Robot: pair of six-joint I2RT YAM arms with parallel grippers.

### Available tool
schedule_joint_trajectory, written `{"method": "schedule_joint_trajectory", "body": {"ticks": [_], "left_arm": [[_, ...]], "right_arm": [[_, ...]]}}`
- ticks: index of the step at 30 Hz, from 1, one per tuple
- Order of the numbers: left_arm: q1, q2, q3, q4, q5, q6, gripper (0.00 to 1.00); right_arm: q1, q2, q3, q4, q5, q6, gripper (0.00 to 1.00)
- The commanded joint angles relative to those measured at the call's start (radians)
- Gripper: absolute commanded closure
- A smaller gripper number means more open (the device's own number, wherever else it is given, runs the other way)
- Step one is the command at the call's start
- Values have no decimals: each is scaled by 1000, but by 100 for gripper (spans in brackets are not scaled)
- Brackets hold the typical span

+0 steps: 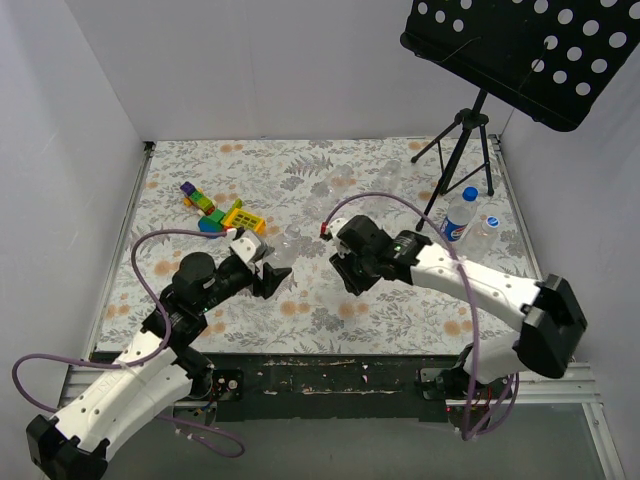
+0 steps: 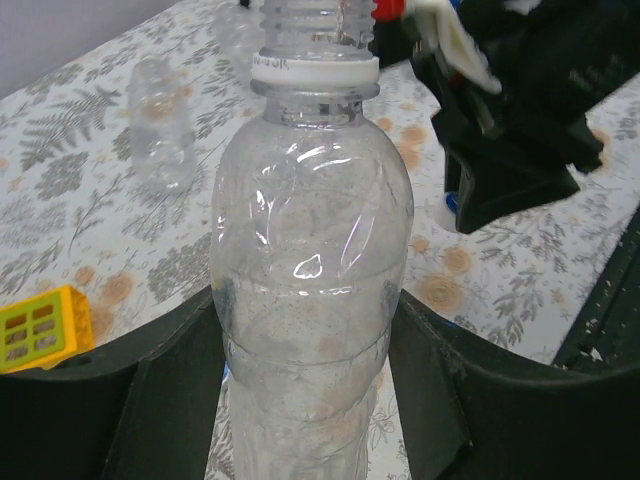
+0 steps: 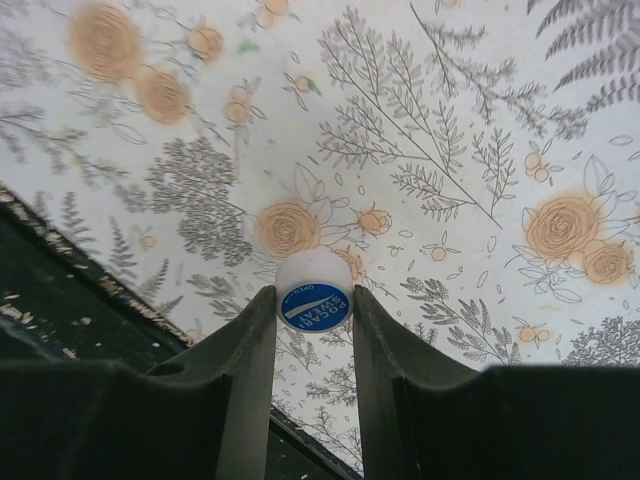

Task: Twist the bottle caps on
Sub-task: Screw the bottle cap onto the plastic bottle.

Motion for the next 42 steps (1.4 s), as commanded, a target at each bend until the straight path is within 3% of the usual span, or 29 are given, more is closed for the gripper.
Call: {"method": "schedule_joint_trajectory", "body": {"ticks": [1,5,15,20,28,42], "left_arm": [[2,-8,-19,61,251,97,73],[-8,17,-16,61,363,144,72],[-31,138,129,-6,431,288,72],[-42,190,140,-20,457,334,72],[-64,120,47,24,417,319,74],[-65,104,22,44,437,293,77]], "right_arm": [[7,-159,49,-7,-103,-98,78],[7,-261,118,-59,-171,-170,79],[6,-371,316,-133,-292,-353,79],[7,-356,378,-141,-350,-416,79],[11,-312,388,-113,-456,-453,80],[50,-250,379,-95,-500,-471,80]]}}
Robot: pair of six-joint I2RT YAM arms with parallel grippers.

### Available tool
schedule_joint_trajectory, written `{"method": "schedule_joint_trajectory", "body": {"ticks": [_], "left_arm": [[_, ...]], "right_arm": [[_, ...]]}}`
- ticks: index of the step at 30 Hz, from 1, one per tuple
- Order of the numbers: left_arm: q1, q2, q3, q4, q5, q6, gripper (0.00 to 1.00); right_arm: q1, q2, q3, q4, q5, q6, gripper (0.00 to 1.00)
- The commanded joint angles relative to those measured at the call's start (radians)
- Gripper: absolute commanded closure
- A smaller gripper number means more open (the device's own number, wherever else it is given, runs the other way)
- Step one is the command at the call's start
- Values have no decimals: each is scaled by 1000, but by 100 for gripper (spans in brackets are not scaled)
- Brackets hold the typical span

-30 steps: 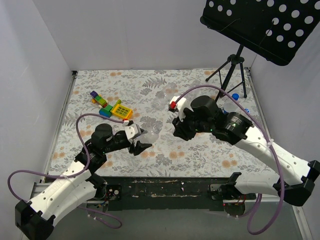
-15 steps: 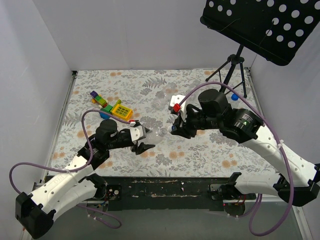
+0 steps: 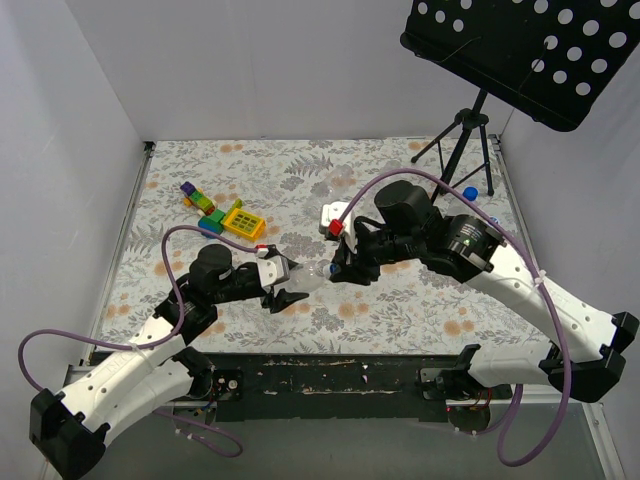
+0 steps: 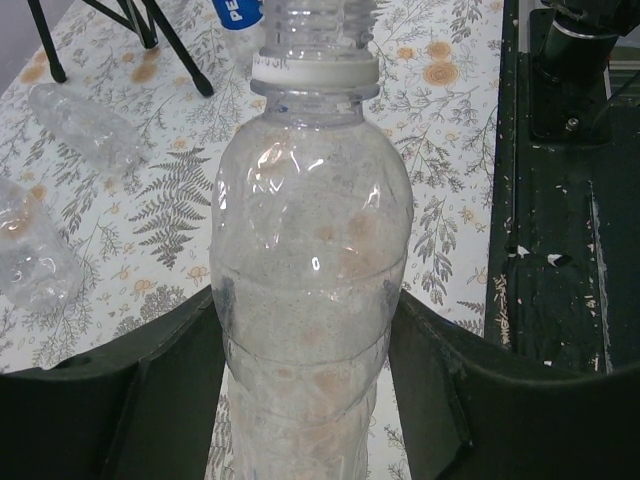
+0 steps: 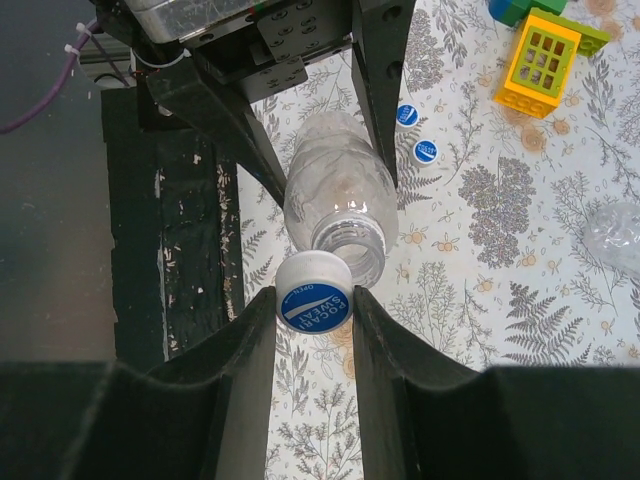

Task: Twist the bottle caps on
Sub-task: Screw the bottle cap onto the plastic bottle.

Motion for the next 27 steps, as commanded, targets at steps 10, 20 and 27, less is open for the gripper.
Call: {"method": "schedule_joint_trajectory", "body": {"ticks": [10,20,27], "left_arm": [[-6,-24,-9,22,46,-6,77],[-6,-21,-9,22,73,-9,77],[-6,-14,-6,20,78,-18,76]], "right_arm": [[14,15,22,35,50,-13,81],[14,35,13,26,33,-36,81],[21,54,16,-14,-36,-83,81]]}}
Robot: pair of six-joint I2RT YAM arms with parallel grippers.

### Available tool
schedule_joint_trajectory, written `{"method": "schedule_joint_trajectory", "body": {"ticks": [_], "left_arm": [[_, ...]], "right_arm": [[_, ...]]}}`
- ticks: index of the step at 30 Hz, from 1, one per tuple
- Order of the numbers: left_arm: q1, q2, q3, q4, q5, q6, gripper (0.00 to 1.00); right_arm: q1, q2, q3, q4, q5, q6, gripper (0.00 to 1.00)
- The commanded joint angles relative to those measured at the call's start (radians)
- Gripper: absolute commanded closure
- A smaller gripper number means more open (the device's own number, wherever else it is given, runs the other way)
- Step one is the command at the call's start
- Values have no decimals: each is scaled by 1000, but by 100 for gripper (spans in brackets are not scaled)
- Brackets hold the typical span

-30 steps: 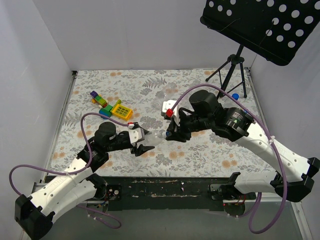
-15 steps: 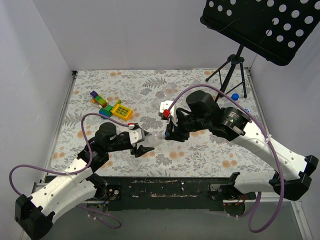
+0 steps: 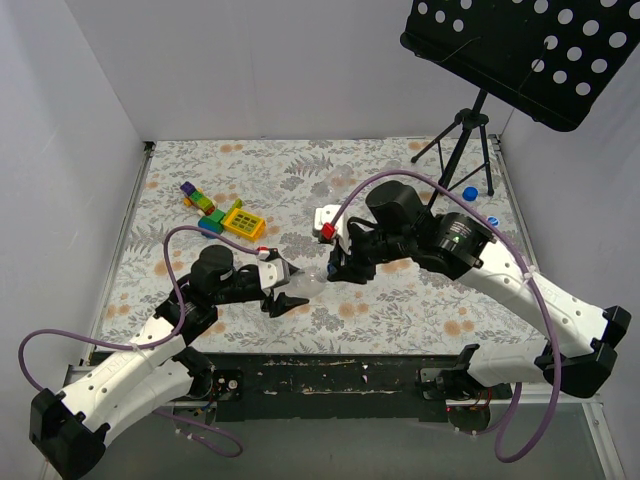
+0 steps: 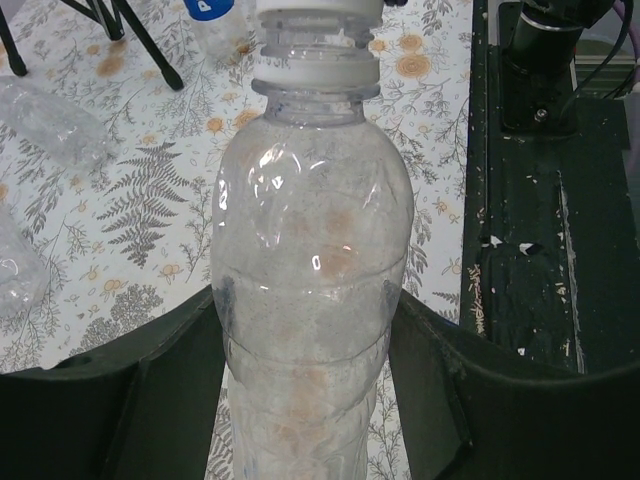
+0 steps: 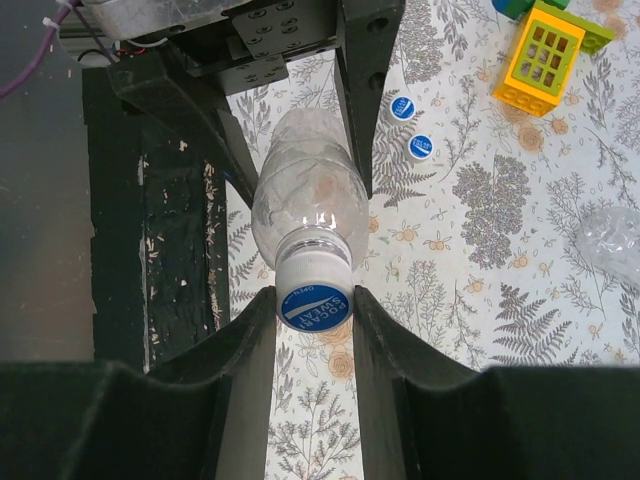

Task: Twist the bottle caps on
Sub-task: Screw the bottle cap onto the plastic bottle.

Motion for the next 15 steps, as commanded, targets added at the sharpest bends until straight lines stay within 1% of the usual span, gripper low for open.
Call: {"method": "schedule_joint_trajectory", "body": {"ticks": [1,6,11,15], "left_arm": [[-6,-10,7,43,46,-8,77],[-4,-12,7,38,96,-6,77],[-6,-1,13,35,196,-17,76],[-4,26,26,35,269,-44,77]], "right_arm": [[16,19,17,-22,-61,-51,81],[19,45,34,-87,-80,-103,81],[27,70,50,-156,-88,-165,81],[30,80,62,-181,-88,-212,82]]}}
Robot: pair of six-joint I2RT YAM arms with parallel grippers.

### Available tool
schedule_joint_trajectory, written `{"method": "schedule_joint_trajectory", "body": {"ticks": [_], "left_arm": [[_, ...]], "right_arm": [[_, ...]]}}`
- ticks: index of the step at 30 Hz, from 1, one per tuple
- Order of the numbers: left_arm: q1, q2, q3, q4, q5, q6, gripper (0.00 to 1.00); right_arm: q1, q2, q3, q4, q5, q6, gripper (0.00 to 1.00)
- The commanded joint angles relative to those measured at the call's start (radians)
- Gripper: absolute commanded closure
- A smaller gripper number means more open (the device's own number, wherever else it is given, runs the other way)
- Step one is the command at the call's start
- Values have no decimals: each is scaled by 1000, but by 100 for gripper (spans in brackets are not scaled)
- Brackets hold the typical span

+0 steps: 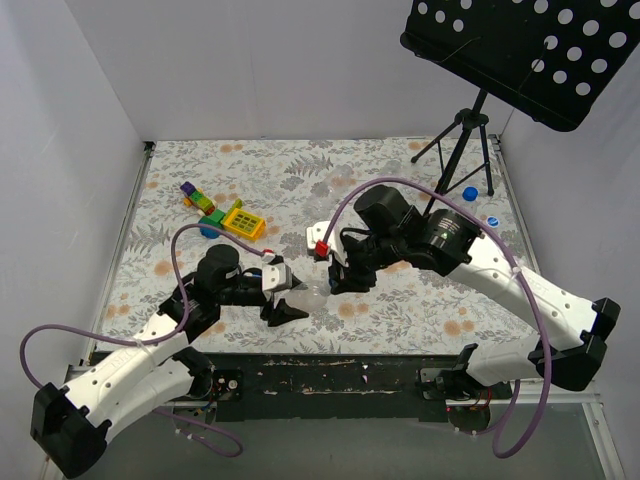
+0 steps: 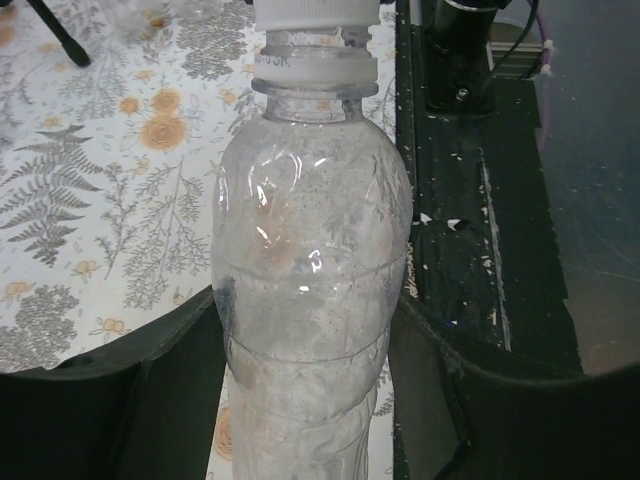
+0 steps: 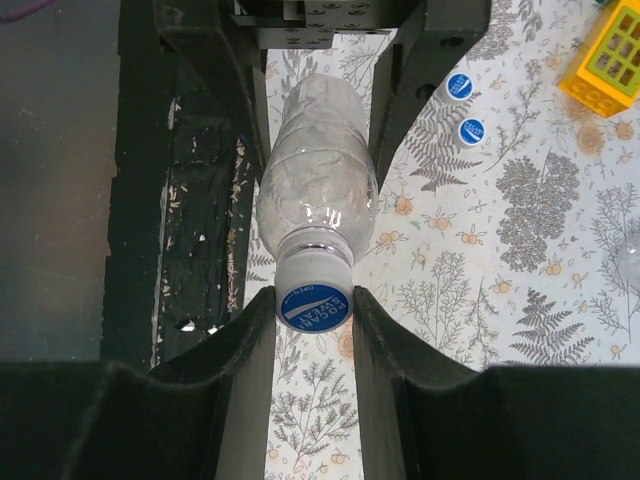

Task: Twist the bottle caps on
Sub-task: Screw the bottle cap onto the plastic bottle.

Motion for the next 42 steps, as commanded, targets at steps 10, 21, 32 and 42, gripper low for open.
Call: {"method": "schedule_joint_trajectory", "body": {"ticks": [10,21,32,42], "left_arm": [[-6,35,26,166,266,-108,77],[-6,20,-1,275,186,-130,77],[-67,-69,-34,375,-168,-90,79],[-113,-28,-6,490,-349,-45,78]], "right_arm": [[20,11,-13,-26,-52,-228,83],[20,20,-54,12,-50,-255,87],[-29,74,-34,95,-6,31,97],[-132,57,-45,161,65,348,99]]}}
